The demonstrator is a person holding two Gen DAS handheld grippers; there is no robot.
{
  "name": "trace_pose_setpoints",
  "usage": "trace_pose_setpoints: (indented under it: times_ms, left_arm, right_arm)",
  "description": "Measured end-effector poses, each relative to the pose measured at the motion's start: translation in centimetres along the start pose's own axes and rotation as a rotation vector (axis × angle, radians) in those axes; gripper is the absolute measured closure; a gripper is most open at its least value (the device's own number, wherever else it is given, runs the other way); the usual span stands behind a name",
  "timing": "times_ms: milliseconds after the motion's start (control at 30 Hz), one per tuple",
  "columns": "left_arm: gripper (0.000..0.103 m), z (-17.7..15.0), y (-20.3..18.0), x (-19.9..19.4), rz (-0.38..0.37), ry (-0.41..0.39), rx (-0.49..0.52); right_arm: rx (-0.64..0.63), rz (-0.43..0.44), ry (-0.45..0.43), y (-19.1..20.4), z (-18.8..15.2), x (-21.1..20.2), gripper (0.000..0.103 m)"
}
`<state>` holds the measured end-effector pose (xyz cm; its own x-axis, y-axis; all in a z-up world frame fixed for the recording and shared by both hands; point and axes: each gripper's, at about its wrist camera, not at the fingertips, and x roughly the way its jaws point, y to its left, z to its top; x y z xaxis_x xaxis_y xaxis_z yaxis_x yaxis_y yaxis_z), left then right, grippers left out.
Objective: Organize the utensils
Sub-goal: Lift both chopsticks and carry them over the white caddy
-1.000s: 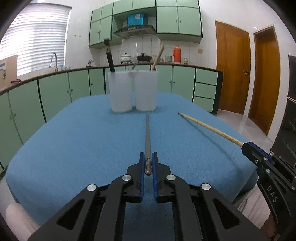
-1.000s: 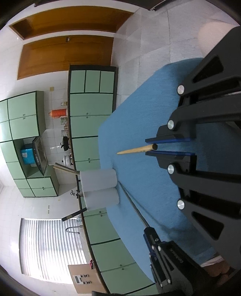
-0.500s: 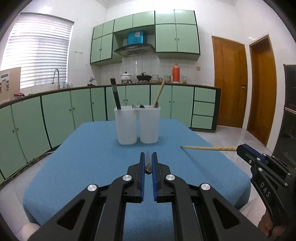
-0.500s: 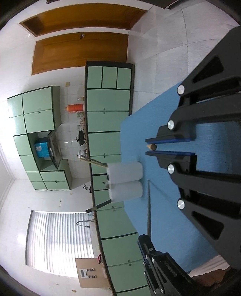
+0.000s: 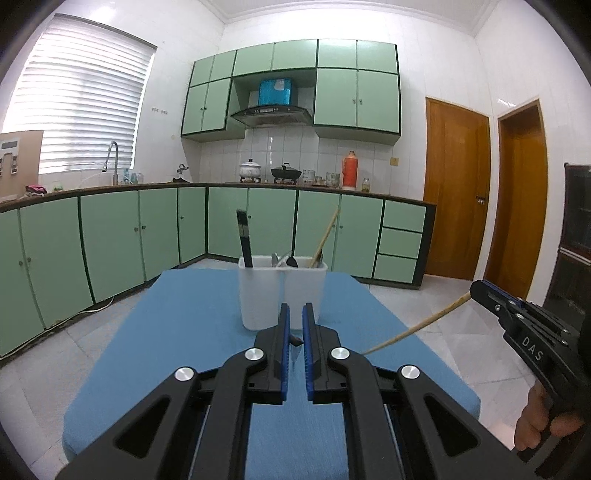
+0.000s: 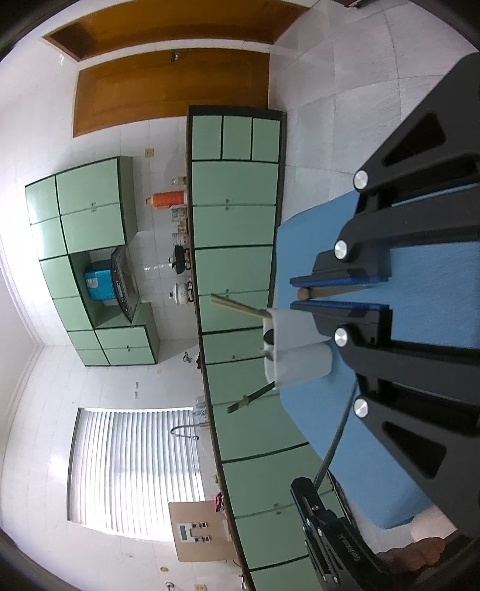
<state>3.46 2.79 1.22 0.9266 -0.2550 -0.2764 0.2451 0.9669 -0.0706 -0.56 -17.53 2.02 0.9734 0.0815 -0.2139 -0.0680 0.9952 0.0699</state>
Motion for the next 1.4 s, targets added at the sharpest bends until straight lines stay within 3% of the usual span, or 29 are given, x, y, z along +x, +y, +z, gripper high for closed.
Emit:
trace_pose_setpoints:
  times_ms: [467, 867, 1200, 1400]
  left_arm:
    - [0.097, 4.9, 2.3, 0.3, -0.03, -0.035, -0.011]
    - [0.097, 8.4, 2.7, 1.3, -0.067, -0.052, 0.02]
    - [0.097, 7.2, 3.6, 4.1, -0.073, 0.004, 0.008]
    - [0.097, 8.0, 4.1, 4.6, -0.067, -0.015, 0.005]
  right_arm:
    - [-0.026, 0.131, 0.016, 1.5, 5.9, 2.7, 0.097]
    - [-0.066, 0.192, 0.02, 3.6, 10.3, 5.1, 0.097]
    - [-0.068, 0.201, 0.055, 4.2, 9.8, 7.0, 0.097]
    - [-0.063, 0.2, 0.06, 4.2, 10.6, 7.9, 0.097]
